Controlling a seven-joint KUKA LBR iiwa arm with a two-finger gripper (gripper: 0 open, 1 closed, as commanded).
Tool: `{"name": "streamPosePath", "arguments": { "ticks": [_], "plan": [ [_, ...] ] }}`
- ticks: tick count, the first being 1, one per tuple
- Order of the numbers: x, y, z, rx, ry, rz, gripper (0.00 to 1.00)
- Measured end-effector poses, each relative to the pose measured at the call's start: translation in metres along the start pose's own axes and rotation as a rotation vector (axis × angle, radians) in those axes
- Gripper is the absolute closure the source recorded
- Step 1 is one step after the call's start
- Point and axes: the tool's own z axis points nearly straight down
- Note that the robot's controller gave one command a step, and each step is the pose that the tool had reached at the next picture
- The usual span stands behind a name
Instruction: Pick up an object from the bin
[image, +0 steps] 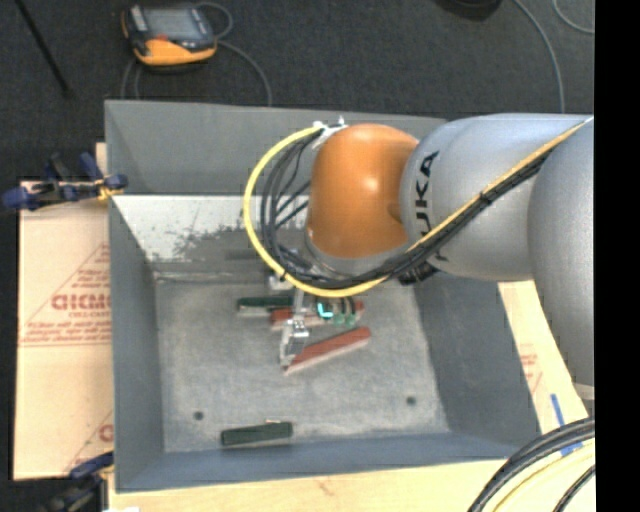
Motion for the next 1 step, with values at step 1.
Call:
{"name": "streamPosePath", "arguments": {
  "ticks": [1],
  "plan": [
    [-0.0018,-0.0004,-0.0043,-0.001,-0.007,0.002,0.0]
  ]
}}
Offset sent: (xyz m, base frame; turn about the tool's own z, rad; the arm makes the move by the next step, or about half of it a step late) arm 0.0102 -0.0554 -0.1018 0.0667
